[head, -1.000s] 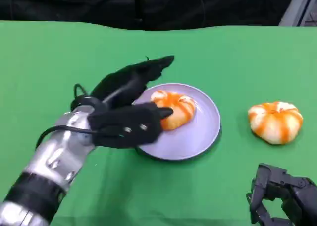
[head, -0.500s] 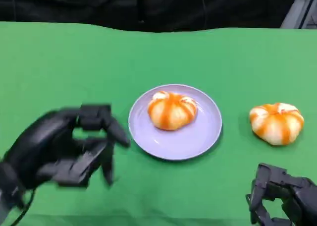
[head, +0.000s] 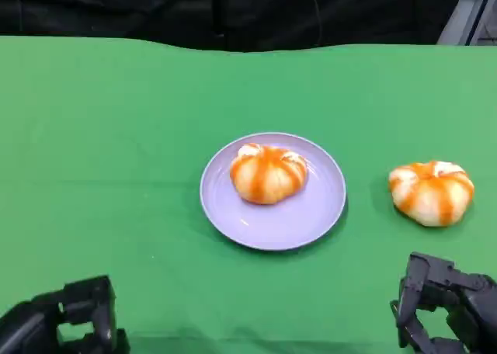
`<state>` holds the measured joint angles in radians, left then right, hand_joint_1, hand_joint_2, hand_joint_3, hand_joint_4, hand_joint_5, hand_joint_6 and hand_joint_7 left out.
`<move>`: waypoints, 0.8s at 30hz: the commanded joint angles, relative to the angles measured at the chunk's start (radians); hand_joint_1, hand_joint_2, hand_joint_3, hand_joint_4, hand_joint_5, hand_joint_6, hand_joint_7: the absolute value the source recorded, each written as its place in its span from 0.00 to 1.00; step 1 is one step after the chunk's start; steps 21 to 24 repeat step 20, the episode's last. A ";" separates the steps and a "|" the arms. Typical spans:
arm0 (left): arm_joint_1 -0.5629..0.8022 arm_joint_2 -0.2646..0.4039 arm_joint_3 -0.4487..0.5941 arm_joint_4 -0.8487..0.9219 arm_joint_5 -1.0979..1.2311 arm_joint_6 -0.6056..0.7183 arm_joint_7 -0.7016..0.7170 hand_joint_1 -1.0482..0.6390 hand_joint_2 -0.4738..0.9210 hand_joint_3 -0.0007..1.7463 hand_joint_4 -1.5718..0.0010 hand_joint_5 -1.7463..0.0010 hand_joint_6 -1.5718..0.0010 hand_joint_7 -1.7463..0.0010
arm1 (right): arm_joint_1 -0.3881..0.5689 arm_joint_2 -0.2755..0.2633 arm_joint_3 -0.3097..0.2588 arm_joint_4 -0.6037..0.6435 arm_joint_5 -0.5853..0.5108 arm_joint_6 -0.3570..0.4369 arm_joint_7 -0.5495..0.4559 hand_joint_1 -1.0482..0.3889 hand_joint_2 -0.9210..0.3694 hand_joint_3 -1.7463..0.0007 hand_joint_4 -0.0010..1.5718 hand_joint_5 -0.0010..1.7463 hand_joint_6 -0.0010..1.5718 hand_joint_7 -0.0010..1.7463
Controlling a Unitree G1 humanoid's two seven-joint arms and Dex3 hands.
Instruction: Grasp the bread from the table and place it into the plate.
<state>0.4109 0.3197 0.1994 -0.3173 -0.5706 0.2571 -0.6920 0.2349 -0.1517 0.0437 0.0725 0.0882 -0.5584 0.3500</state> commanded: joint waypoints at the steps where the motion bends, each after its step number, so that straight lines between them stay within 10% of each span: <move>1: -0.014 -0.004 0.006 0.065 0.026 -0.054 -0.002 0.64 0.86 0.62 0.45 0.00 0.58 0.00 | -0.007 -0.012 -0.016 0.019 0.010 -0.026 0.000 0.65 0.22 0.40 0.51 1.00 0.43 0.97; 24: -0.044 -0.019 0.007 0.077 0.026 -0.055 0.020 0.67 0.86 0.64 0.44 0.00 0.57 0.00 | -0.017 -0.015 -0.020 0.033 0.006 -0.036 -0.004 0.65 0.21 0.41 0.52 1.00 0.43 0.97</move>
